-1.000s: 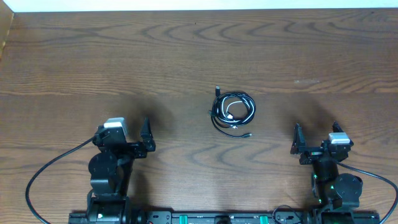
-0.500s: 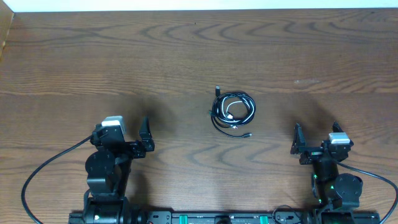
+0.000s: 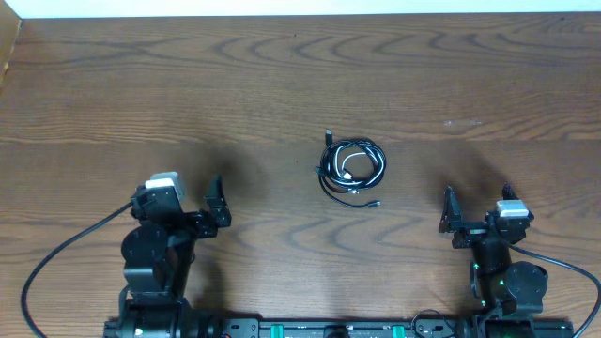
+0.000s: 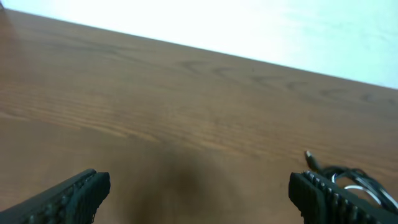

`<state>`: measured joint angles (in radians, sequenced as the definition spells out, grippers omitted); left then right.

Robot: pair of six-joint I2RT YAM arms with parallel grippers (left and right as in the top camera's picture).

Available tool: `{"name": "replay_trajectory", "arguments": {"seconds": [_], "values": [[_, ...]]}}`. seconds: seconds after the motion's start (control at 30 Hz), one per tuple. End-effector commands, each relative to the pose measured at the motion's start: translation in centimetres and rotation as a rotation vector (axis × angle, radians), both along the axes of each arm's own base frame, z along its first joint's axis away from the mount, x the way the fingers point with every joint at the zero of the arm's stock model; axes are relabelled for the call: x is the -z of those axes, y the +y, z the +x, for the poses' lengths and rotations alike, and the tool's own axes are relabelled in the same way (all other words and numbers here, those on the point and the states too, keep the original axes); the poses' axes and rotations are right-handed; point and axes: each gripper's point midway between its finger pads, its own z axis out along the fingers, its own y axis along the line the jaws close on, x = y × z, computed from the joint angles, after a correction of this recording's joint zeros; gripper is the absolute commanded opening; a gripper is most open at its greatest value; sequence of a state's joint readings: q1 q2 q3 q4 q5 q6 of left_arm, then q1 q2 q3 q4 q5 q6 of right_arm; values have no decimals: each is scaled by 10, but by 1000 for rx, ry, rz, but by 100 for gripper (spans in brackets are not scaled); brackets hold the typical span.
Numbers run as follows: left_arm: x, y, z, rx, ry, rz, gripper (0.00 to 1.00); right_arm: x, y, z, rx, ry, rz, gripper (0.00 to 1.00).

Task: Untangle cables
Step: 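Raise the left arm and swing the left gripper toward the cable bundle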

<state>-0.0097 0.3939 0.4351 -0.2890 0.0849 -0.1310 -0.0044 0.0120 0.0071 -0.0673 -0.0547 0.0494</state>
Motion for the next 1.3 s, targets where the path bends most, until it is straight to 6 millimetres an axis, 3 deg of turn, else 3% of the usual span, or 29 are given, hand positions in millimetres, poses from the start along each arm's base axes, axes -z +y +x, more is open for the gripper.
{"name": "replay_trajectory", "arguments": {"seconds": [0.0,0.43,1.27], "values": [[-16,-3,4,13,8,-9,99,1,1,0,-2,3,13,99],[-8,-3,21,12,193,-8,99,1,1,0,-2,3,13,99],[-6,-10,18,49,308,-26,99,1,1,0,-2,3,13,99]]}}
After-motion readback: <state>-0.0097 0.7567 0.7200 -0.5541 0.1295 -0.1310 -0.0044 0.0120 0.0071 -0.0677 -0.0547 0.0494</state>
